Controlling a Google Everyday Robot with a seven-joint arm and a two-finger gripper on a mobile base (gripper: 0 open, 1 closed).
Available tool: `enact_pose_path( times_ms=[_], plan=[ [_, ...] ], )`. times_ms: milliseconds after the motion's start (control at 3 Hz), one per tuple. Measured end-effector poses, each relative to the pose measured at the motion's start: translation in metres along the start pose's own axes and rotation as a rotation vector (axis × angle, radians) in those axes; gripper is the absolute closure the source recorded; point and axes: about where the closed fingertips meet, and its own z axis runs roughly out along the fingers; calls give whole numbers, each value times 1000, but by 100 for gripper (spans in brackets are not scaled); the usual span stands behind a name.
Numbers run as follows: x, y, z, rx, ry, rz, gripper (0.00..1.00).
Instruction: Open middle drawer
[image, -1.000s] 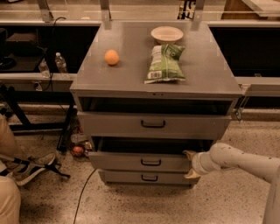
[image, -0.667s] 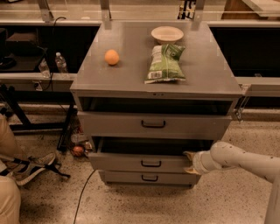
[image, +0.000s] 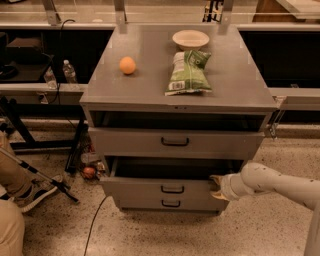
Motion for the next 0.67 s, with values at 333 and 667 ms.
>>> enact_pose_path(
  times_ms=[333,667],
  plan=[
    [-1,3,0,-4,0,-3,100],
    [-1,2,-1,-4,0,-3,100]
  ],
)
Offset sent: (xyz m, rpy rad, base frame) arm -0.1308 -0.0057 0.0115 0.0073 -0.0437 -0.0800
